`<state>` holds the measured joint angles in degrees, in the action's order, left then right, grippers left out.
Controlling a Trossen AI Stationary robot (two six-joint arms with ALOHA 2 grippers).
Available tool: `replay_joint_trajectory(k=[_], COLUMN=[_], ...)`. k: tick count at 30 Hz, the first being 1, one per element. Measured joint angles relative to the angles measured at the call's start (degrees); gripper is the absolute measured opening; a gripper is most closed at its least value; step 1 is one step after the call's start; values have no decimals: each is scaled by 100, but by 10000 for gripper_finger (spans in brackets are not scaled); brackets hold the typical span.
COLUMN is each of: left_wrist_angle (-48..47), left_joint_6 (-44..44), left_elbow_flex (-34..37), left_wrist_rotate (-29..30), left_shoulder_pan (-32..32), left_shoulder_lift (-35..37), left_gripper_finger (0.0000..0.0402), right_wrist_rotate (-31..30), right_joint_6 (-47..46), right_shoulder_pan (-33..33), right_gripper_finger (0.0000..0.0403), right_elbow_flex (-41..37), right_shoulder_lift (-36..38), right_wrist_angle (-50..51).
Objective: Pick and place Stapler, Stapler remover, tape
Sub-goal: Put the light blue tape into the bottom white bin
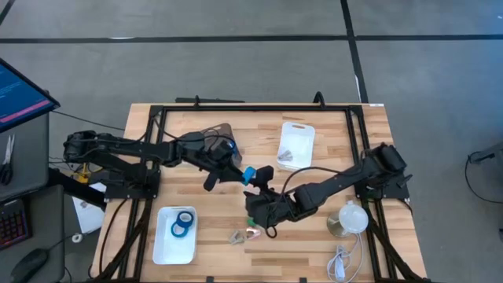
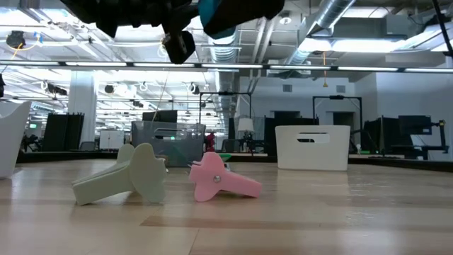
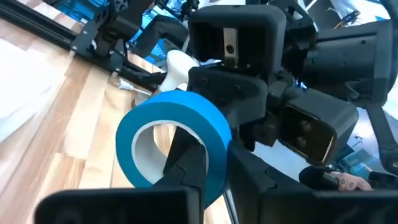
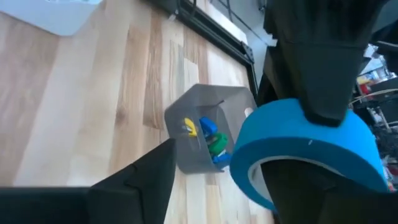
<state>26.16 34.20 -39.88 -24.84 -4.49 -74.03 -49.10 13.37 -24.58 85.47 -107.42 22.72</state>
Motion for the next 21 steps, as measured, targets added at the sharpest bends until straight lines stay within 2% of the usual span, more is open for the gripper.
replay_joint_trajectory(k=[14,17,21], left_wrist_angle=[-8,-28,-190], left_joint_6=[-112,-114,-378], left_elbow_flex=[14,15,23], left_wrist_rotate=[128,122,56], left_shoulder_pan=[-37,-46,-44], left_shoulder_lift=[-12,-17,40], left_gripper_finger=[31,31,26], right_wrist_rotate=[6,-3,-7], right_joint_6=[-1057,-1377,-2306], right_shoulder_pan=[-385,-510,-627], right_gripper_finger=[173,165,145], right_elbow_flex=[17,13,15], right_shoulder_lift=[260,313,332], right_wrist_angle=[1131,1639,2645])
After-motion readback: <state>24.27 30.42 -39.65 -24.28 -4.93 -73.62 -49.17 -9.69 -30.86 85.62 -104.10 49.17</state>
